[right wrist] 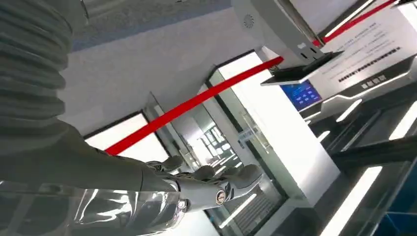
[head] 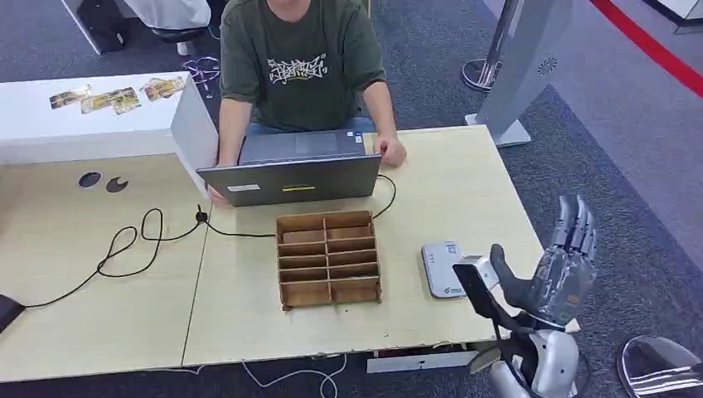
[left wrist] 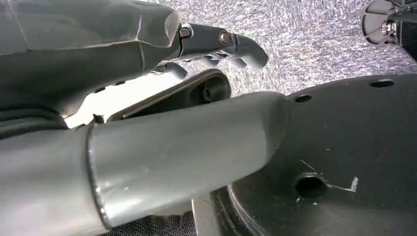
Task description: Pass the card to the sensor for recognition and then transmit it.
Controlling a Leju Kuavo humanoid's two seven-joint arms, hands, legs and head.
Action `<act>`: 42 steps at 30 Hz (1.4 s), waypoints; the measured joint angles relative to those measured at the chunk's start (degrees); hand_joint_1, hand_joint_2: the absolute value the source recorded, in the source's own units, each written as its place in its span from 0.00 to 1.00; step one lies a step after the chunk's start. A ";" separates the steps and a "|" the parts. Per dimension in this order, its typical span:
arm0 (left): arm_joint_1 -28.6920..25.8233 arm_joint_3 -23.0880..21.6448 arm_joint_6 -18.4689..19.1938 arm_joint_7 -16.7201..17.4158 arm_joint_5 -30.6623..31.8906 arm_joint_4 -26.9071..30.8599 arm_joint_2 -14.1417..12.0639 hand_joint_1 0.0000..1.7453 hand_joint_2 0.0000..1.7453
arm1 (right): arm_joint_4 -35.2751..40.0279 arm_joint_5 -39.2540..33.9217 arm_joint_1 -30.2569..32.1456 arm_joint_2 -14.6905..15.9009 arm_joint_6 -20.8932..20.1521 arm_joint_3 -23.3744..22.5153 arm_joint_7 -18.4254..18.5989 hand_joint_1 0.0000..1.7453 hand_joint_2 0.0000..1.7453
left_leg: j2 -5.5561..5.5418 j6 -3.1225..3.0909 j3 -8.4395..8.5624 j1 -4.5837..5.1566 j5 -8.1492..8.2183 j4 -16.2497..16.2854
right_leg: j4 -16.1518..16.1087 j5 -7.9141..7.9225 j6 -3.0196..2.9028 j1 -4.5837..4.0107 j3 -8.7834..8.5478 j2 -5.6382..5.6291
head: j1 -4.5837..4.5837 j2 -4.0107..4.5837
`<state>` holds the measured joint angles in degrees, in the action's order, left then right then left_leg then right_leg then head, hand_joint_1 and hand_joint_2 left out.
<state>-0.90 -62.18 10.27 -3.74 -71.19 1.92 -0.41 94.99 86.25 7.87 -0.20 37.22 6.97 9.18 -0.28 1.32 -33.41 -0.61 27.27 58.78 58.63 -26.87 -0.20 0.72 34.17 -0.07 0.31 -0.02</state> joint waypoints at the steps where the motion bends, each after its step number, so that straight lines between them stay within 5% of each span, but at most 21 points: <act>1: -0.01 0.00 0.00 -0.02 -0.22 -0.13 0.15 0.00 0.00 | 0.35 0.02 0.59 0.04 0.00 0.00 0.33 0.00 1.00 | 0.00 0.00 -0.01 0.00 0.00 0.00 | 0.00 0.00 0.00 0.00 0.00 0.00 | 0.00 0.00; 35: -0.90 1.88 -0.98 -0.63 -3.56 -0.74 1.81 0.00 0.00 | 8.24 -0.90 18.25 3.13 -0.33 -1.03 9.85 0.00 1.00 | 0.01 -0.07 -0.05 0.01 0.14 0.00 | -0.04 -0.07 0.05 0.01 -0.02 0.00 | 0.02 0.00; 42: -0.94 1.92 -0.85 -0.98 -3.72 -0.74 1.84 0.00 0.00 | 8.42 -1.27 18.30 5.37 -1.11 1.99 12.19 0.00 1.00 | 0.02 -0.07 -0.05 0.01 0.14 0.00 | -0.04 -0.07 0.05 0.01 -0.03 -0.01 | 0.00 0.00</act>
<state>-1.84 -60.26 9.42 -4.72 -74.90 1.18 1.42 103.41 84.98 26.17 5.18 36.11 8.96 21.37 -0.26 1.25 -33.45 -0.60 27.41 58.78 58.60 -26.94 -0.15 0.73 34.14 -0.08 0.31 -0.02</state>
